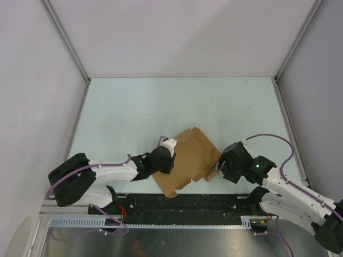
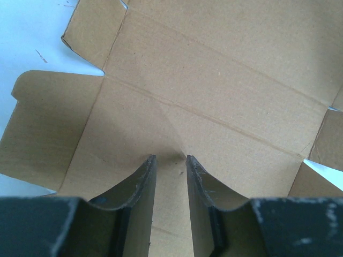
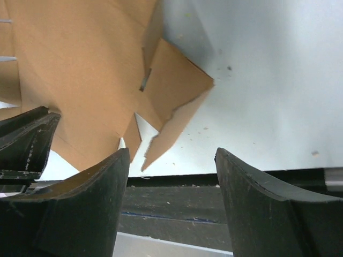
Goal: Fold the paper box
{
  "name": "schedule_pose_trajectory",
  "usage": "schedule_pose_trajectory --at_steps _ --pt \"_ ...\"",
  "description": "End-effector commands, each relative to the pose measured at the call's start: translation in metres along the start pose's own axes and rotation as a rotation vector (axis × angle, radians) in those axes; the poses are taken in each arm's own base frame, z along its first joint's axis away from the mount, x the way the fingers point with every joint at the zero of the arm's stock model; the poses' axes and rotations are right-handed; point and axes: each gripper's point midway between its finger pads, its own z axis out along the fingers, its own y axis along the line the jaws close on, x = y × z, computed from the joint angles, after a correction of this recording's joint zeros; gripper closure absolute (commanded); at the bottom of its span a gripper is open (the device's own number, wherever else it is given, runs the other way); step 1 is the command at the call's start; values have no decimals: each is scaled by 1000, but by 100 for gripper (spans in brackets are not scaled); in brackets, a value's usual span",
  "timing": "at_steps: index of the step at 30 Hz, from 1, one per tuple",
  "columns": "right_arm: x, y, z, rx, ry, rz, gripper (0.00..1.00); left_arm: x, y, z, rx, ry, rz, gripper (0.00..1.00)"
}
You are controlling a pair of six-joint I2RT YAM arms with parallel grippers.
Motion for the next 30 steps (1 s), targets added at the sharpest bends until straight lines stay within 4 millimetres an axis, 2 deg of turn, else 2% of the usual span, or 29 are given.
schedule_pose_trajectory --at_steps 1,5,10,15,19,21,23,30 --pt "-1 -26 -8 85 -22 37 28 -5 -10 -1 34 4 -6 66" --pt "5 -25 1 64 5 43 27 -5 -11 0 35 6 -4 66" --pt "3 -12 11 -2 -14 59 27 -7 -11 -2 39 1 -5 67" --pt "-3 -8 18 -40 -53 39 26 -6 -12 -2 43 4 -6 67" --pt "0 -6 31 -107 -57 44 26 -6 -12 -1 42 7 -7 67" --pt "0 2 34 -162 -60 60 24 -6 -13 -1 45 7 -4 67" --pt "4 -2 40 -172 -50 73 21 -5 -12 -1 43 7 -4 67" --pt "-2 13 43 -255 -80 52 18 -1 -10 0 36 18 0 67"
